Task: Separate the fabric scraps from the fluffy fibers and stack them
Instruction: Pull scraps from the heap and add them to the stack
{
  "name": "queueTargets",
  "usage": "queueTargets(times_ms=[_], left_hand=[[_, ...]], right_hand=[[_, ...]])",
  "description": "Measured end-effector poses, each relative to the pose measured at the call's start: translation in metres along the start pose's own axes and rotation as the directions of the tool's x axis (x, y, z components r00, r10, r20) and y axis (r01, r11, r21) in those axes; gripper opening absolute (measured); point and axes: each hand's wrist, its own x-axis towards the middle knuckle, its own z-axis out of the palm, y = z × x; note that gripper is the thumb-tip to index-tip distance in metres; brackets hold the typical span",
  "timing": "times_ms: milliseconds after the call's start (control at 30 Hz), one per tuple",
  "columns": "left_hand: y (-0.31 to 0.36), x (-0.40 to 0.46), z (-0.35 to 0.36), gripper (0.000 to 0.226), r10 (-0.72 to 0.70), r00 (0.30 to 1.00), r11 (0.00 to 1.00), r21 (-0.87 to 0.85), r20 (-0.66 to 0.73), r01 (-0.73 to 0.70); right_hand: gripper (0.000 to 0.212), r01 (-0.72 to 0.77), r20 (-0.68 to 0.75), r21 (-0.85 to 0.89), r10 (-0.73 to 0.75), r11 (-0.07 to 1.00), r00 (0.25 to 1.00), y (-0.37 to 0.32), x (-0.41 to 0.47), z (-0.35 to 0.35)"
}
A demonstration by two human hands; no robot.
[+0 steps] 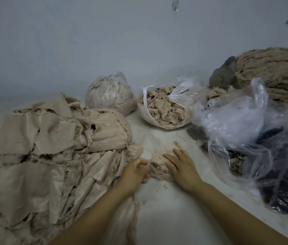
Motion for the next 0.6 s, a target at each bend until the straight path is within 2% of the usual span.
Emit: queueTargets(times_ms=[67, 100, 167, 200, 233, 267, 333, 367, 433, 500, 533, 600], left_hand=[[-0.006, -0.014, -0.028, 0.025, 0.12, 0.988, 0.947, 0.286, 0.099, -0.144], [-0.011, -0.02, -0.041, 0.031, 0.171, 0.968, 0.869, 0.435, 0.183, -0.236], [-0.02, -0.031, -0.064, 0.042, 0.214, 0.926, 0.699, 0.614, 0.31, -0.367], [-0.025, -0.036, -0.071, 0.045, 0.219, 0.918, 0.64, 0.661, 0.331, -0.391], [-0.031, -0.039, -0.075, 0.046, 0.236, 0.914, 0.588, 0.701, 0.329, -0.404], [-0.036, -0.041, -0.075, 0.045, 0.262, 0.911, 0.543, 0.732, 0.318, -0.411], [-0.044, -0.043, -0.069, 0.04, 0.331, 0.907, 0.525, 0.749, 0.26, -0.405], [-0.046, -0.043, -0.064, 0.038, 0.343, 0.913, 0.554, 0.738, 0.22, -0.386], [-0.047, -0.043, -0.056, 0.035, 0.33, 0.936, 0.651, 0.688, 0.125, -0.322], [-0.049, -0.044, -0.052, 0.035, 0.311, 0.946, 0.697, 0.656, 0.087, -0.289], [-0.052, -0.044, -0.053, 0.033, 0.318, 0.942, 0.681, 0.666, 0.108, -0.306], [-0.055, -0.043, -0.055, 0.03, 0.355, 0.922, 0.613, 0.706, 0.156, -0.356]], right_hand=[[0.041, -0.042, -0.021, 0.0, 0.042, 0.999, 0.999, -0.005, -0.003, -0.001], [0.038, -0.031, -0.115, 0.03, 0.034, 0.999, 0.993, -0.01, -0.01, -0.001], [0.03, 0.113, -0.351, 0.07, -0.081, 0.991, 0.933, -0.025, -0.028, 0.005], [0.027, 0.201, -0.406, 0.071, -0.156, 0.977, 0.9, -0.033, -0.039, 0.01], [0.024, 0.262, -0.369, 0.097, -0.21, 0.96, 0.905, -0.042, -0.049, 0.016], [0.023, 0.266, -0.249, 0.153, -0.224, 0.952, 0.942, -0.052, -0.057, 0.022], [0.029, 0.135, 0.024, 0.241, -0.145, 0.961, 0.989, -0.071, -0.063, 0.033], [0.035, 0.055, 0.089, 0.225, -0.077, 0.973, 0.993, -0.079, -0.062, 0.037], [0.033, -0.041, 0.143, 0.158, 0.018, 0.987, 0.99, -0.096, -0.059, 0.042], [0.029, -0.037, 0.188, 0.118, 0.015, 0.992, 0.982, -0.109, -0.058, 0.044], [0.027, -0.045, 0.209, 0.159, 0.011, 0.986, 0.978, -0.111, -0.058, 0.044], [0.023, -0.121, 0.222, 0.354, 0.043, 0.927, 0.974, -0.109, -0.063, 0.04]])
